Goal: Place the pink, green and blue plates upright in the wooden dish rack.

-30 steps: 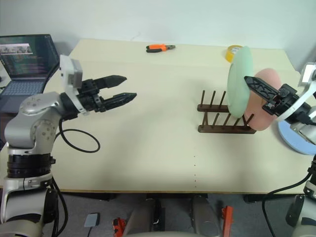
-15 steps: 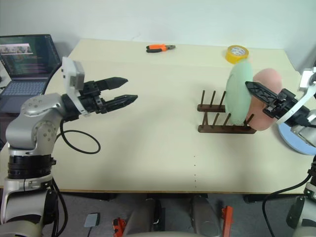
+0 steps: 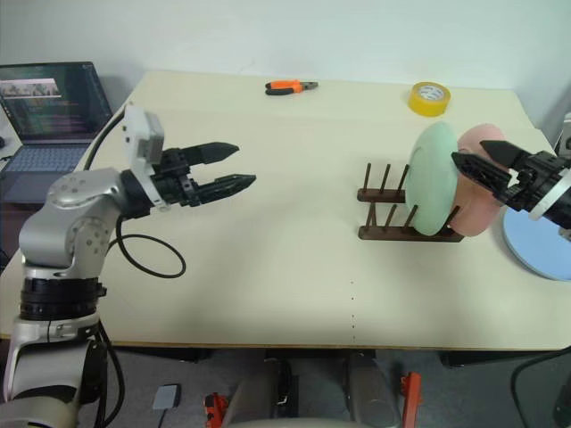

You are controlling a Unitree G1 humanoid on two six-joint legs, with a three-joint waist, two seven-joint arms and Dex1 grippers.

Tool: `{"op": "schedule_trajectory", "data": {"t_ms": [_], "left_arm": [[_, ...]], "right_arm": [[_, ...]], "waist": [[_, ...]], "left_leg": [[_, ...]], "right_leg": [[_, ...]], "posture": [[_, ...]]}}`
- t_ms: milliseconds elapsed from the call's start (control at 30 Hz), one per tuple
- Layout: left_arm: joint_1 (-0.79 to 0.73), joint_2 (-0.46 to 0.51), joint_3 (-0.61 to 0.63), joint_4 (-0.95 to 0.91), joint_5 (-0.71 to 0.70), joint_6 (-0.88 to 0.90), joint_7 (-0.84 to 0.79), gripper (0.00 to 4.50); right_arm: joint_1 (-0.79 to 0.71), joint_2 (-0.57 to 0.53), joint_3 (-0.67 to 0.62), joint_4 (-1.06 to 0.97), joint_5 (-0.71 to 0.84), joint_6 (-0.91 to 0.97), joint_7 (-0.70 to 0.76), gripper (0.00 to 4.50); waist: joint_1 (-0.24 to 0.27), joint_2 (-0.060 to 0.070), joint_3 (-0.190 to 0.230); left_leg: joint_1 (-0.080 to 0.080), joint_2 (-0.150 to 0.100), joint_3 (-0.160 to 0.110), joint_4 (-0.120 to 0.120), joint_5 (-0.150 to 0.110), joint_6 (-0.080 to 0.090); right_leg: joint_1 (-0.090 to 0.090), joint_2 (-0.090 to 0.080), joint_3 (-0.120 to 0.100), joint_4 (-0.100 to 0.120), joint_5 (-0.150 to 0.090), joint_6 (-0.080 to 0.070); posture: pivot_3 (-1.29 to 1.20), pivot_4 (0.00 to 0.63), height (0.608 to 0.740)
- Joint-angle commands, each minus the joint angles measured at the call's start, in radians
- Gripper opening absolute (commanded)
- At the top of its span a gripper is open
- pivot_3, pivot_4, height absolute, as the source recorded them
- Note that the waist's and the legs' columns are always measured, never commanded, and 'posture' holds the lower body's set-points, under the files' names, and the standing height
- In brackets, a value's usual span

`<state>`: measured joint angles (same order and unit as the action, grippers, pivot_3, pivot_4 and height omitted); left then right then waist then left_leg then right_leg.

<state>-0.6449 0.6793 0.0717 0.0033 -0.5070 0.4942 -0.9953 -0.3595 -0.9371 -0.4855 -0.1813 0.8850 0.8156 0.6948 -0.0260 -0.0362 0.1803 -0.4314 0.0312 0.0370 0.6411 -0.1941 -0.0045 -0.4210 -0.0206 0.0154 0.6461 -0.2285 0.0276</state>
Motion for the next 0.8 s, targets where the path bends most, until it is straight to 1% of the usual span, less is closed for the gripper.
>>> {"op": "schedule_trajectory", "data": {"t_ms": [33,100,167,267,333,400,500,633,800], "left_arm": [[-0.041,-0.008,-0.008,0.005,0.009,-0.022,-0.013,3.64],[-0.052,-0.014,-0.015,0.015,0.013,-0.028,-0.021,3.64],[-0.059,-0.017,-0.020,0.021,0.017,-0.031,-0.028,3.64],[-0.064,-0.022,-0.031,0.034,0.027,-0.038,-0.042,3.64],[-0.066,-0.026,-0.036,0.039,0.032,-0.042,-0.046,3.64],[-0.066,-0.035,-0.044,0.039,0.035,-0.043,-0.049,3.64],[-0.064,-0.045,-0.054,0.036,0.046,-0.041,-0.050,3.64],[-0.040,-0.040,-0.048,0.005,0.038,-0.025,-0.042,3.64],[-0.006,-0.034,-0.038,-0.043,0.030,0.000,-0.021,3.64]], "right_arm": [[0.015,-0.060,-0.060,-0.036,-0.038,-0.049,0.046,4.07],[0.074,-0.123,-0.126,-0.010,-0.090,-0.068,0.093,4.07],[0.205,-0.183,-0.159,0.019,-0.194,-0.117,0.170,4.07],[0.448,-0.245,-0.153,0.065,-0.382,-0.231,0.270,4.07],[0.519,-0.258,-0.146,0.089,-0.448,-0.292,0.296,4.07],[0.527,-0.250,-0.111,0.132,-0.475,-0.311,0.298,4.07],[0.498,-0.236,-0.049,0.183,-0.513,-0.342,0.291,4.07],[0.409,-0.231,0.069,0.278,-0.593,-0.372,0.251,4.07],[0.314,-0.225,0.188,0.420,-0.673,-0.432,0.257,4.07]], "waist": [[0.000,0.000,0.000],[0.003,0.000,0.000],[0.009,0.000,0.000],[0.023,-0.001,-0.001],[0.025,0.000,-0.002],[0.022,0.003,-0.002],[0.012,0.003,-0.002],[0.000,0.003,-0.002],[-0.001,0.004,-0.002]], "left_leg": [[0.000,0.000,0.000,0.000,0.000,0.000],[0.000,0.000,0.000,0.000,0.000,0.000],[0.000,-0.001,0.000,0.000,0.000,0.000],[0.000,-0.001,0.000,0.000,0.000,0.000],[0.000,-0.001,0.000,0.000,0.000,0.000],[0.000,-0.002,0.001,0.002,0.000,0.000],[0.002,-0.001,0.002,0.004,0.000,0.001],[0.003,-0.002,0.001,0.004,0.000,0.001],[0.002,-0.002,0.001,0.003,0.000,0.001]], "right_leg": [[0.000,0.000,0.000,0.000,0.000,0.000],[0.000,0.000,0.000,0.000,0.000,0.000],[0.000,-0.001,0.000,-0.001,0.000,0.000],[0.001,-0.001,-0.001,-0.002,-0.001,0.000],[0.001,-0.001,-0.001,-0.002,-0.002,-0.001],[0.001,-0.001,0.000,-0.001,-0.003,-0.002],[0.002,-0.001,0.002,0.000,-0.001,-0.002],[0.002,-0.001,0.001,0.000,0.000,-0.002],[0.002,-0.001,0.002,0.000,0.000,-0.003]], "posture": [[0.00,0.150,0.740],[0.00,0.150,0.740],[0.00,0.150,0.740],[0.00,0.150,0.740],[0.00,0.150,0.740],[0.00,0.150,0.740],[0.00,0.150,0.740],[0.00,0.150,0.740],[0.00,0.150,0.740]]}}
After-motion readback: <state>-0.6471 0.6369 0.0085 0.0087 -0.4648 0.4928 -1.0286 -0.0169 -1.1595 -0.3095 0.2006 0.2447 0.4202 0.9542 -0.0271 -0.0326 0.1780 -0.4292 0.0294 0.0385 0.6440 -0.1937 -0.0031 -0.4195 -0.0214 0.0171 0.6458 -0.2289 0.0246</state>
